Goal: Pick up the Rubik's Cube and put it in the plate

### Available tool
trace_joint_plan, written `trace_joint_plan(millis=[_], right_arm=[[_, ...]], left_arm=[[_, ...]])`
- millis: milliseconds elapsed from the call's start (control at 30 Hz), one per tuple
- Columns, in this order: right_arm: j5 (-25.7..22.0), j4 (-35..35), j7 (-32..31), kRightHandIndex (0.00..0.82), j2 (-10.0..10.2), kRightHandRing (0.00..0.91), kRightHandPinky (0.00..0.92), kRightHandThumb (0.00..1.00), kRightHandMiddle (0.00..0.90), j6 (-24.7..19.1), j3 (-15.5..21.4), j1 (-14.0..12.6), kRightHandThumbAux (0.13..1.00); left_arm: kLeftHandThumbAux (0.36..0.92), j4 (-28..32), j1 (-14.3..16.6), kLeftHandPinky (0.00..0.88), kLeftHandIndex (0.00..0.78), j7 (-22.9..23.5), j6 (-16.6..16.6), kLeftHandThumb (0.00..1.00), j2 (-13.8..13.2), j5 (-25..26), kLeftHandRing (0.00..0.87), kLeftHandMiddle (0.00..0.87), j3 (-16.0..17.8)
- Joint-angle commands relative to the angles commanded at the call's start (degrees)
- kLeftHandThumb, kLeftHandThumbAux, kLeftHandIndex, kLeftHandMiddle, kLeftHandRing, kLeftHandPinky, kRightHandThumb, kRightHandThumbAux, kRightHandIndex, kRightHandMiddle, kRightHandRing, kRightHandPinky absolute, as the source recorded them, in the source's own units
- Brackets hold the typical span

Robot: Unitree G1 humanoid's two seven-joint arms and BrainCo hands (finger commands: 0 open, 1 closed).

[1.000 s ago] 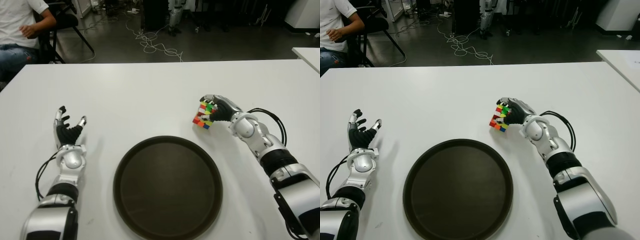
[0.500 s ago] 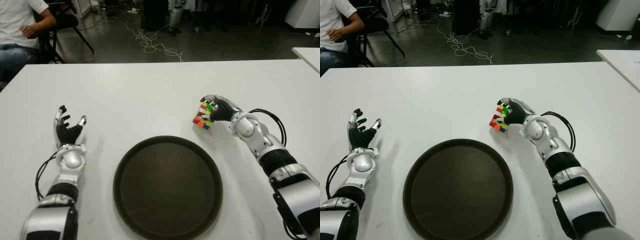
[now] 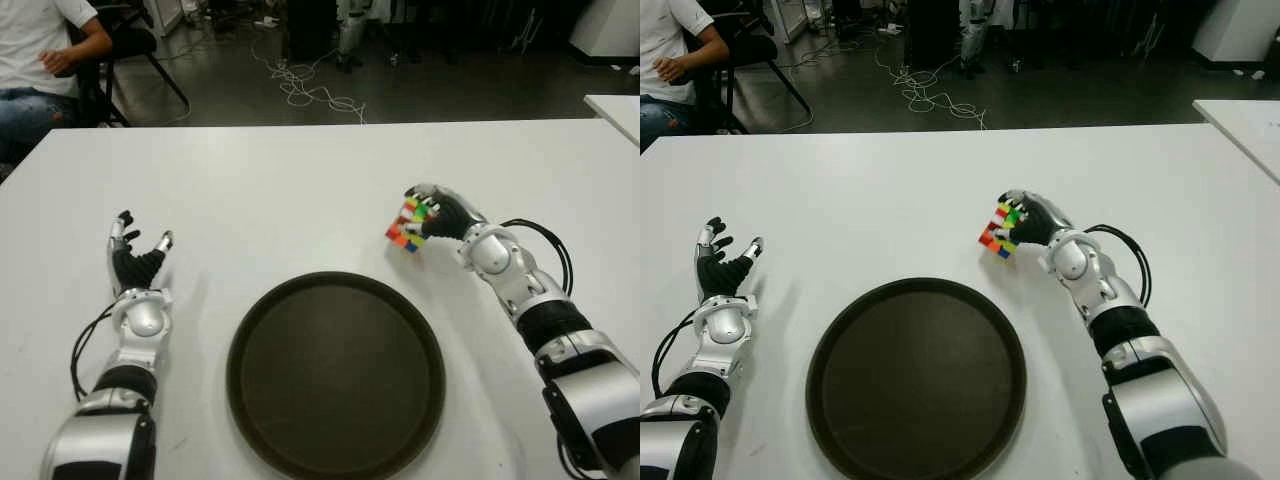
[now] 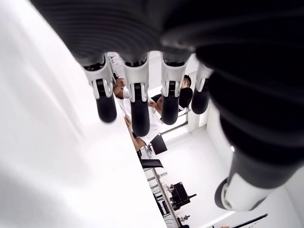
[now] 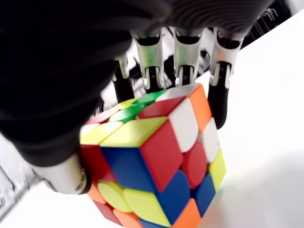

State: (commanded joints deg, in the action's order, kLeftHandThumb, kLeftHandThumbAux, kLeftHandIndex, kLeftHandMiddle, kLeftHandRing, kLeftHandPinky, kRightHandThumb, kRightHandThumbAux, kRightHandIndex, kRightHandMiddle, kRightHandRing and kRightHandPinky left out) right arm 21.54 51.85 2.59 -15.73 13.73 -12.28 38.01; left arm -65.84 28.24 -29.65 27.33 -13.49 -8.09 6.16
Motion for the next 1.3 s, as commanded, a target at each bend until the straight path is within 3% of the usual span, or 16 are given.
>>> trace_joint_plan(millis=[133, 267, 400, 533, 667, 1067, 1300], right_arm=[[-2.65, 0.42, 1.06, 0.434, 0.78, 0.787, 0.785, 0.688, 0.767, 2.06, 2.33, -0.21, 0.726], [-11.49, 0.2, -1.66, 0.436, 3.33, 0.804, 0.796, 0.686, 0.787, 6.81, 8.47, -1.15, 0.726], [-18.51, -1.17, -6.38, 0.437, 5.28, 0.811, 0.8, 0.687, 0.801, 7.67, 12.48, -2.05, 0.727], [-22.85, -2.84, -10.23, 0.438, 6.22, 0.806, 0.791, 0.688, 0.797, 6.13, 14.71, -2.57, 0.727], [-28.16, -8.08, -14.77, 0.438, 7.33, 0.789, 0.781, 0.692, 0.779, -0.18, 16.9, -3.64, 0.725], [-30.67, -14.78, -16.55, 0.436, 7.83, 0.762, 0.763, 0.695, 0.749, -10.15, 18.24, -4.77, 0.726], [-31.09, -16.86, -17.13, 0.436, 7.82, 0.76, 0.766, 0.696, 0.747, -13.09, 18.51, -5.16, 0.725]], left_arm=[[0.715, -0.07, 0.08, 0.161, 0.1, -0.23, -0.16, 0.404, -0.05, -0.14, 0.159, 0.15, -0.06], [0.719, -0.16, 0.11, 0.185, 0.104, -0.27, 0.04, 0.424, -0.07, -0.14, 0.172, 0.161, -0.04], [0.714, -0.13, 0.05, 0.171, 0.106, -0.02, 0.26, 0.424, -0.12, -0.1, 0.168, 0.161, -0.02], [0.71, -0.12, 0.02, 0.169, 0.109, 0.07, 0.24, 0.43, -0.14, -0.03, 0.164, 0.16, 0.02], [0.712, -0.13, 0.09, 0.141, 0.099, 0.08, -0.06, 0.413, -0.16, -0.01, 0.147, 0.147, 0.04], [0.717, -0.13, 0.15, 0.154, 0.101, -0.2, -0.02, 0.417, -0.17, -0.22, 0.153, 0.15, -0.07], [0.715, -0.19, 0.23, 0.138, 0.099, -0.51, -0.19, 0.39, -0.04, -0.18, 0.148, 0.148, 0.01]])
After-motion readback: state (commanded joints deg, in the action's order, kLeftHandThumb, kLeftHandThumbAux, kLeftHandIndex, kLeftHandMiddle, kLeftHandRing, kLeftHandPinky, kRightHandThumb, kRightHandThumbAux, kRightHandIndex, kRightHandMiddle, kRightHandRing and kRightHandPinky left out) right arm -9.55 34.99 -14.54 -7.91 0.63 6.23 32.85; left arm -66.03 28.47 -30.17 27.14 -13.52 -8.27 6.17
